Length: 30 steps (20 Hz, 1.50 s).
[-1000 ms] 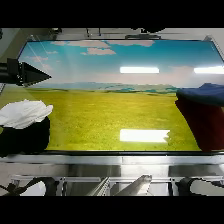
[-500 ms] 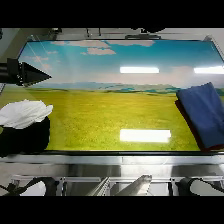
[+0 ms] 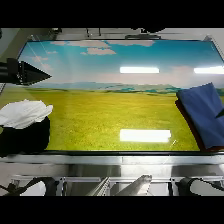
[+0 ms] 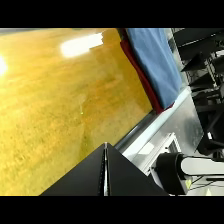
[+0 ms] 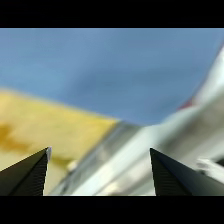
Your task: Fold the shirts.
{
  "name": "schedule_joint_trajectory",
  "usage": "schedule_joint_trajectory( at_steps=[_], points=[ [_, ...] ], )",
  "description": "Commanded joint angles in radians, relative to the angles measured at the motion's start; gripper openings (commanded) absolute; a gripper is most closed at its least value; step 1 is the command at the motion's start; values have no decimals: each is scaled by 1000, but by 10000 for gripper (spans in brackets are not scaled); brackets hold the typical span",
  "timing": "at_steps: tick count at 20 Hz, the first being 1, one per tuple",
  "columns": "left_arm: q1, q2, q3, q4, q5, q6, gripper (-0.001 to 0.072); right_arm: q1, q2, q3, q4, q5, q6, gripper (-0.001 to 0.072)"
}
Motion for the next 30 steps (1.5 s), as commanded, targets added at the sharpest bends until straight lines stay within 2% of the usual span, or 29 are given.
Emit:
schedule_joint_trajectory(
  at_steps=[1,5,6,7,8,14,18,21,30],
  points=[
    [-1,34,0,-2,0,-2,14,35,19,32,325,-63,-109,697],
    [-32,179,-66,50,15,-39,16,165,147,-87,366,-194,-145,687],
    [-44,232,-124,59,16,-47,16,199,190,-135,366,-208,-171,514],
    [-58,283,-191,58,17,-54,16,233,233,-182,365,-222,-181,176],
    [-76,341,-275,57,23,-61,16,269,284,-239,362,-236,-191,45],
    [-208,625,-710,54,139,-113,16,530,533,-516,363,-378,-235,43],
    [-286,748,-869,54,227,-159,16,702,625,-629,363,-491,-235,43],
    [-314,796,-927,54,266,-179,17,750,633,-651,363,-530,-235,42],
    [-317,823,-932,54,275,-179,16,754,633,-651,366,-522,-235,42]
  ],
)
